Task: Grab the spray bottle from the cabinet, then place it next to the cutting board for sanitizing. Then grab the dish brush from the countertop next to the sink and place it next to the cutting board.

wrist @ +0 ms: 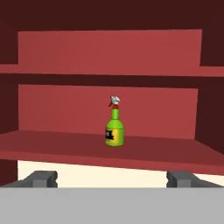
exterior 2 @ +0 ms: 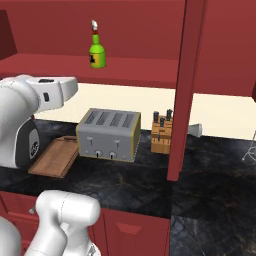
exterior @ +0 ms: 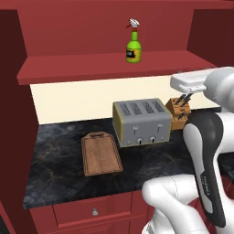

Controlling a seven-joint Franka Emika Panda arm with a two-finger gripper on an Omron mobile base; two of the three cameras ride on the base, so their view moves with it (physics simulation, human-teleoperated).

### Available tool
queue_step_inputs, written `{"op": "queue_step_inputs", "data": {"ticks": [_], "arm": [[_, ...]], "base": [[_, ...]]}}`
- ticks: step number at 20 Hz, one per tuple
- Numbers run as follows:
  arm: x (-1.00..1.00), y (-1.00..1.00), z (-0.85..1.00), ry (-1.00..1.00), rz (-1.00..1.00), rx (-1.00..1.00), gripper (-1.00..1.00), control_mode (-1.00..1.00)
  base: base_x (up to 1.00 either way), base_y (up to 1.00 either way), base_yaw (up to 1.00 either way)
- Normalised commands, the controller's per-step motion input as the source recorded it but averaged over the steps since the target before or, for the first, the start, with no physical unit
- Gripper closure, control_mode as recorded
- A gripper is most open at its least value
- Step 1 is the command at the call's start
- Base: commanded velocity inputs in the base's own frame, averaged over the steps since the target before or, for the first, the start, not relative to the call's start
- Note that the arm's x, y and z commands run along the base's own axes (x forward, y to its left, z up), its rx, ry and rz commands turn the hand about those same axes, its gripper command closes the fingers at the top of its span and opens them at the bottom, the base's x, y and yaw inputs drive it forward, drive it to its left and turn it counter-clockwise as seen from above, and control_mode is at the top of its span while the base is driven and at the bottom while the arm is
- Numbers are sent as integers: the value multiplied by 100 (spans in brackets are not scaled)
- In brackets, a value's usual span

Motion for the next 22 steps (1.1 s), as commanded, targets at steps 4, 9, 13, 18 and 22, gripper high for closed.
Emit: {"op": "queue_step_inputs", "data": {"ticks": [4, 9, 13, 18, 22], "arm": [[16, 0, 28, 0, 0, 0, -100, -100], [44, 1, 6, 0, 0, 0, -100, -100], [52, 0, 1, 0, 0, 0, -100, -100], [39, 0, 9, -4, 0, 0, -100, -100], [32, 1, 8, -3, 0, 0, -100, -100]], "base": [[0, 0, 0], [0, 0, 0], [0, 0, 0], [0, 0, 0], [0, 0, 0]]}}
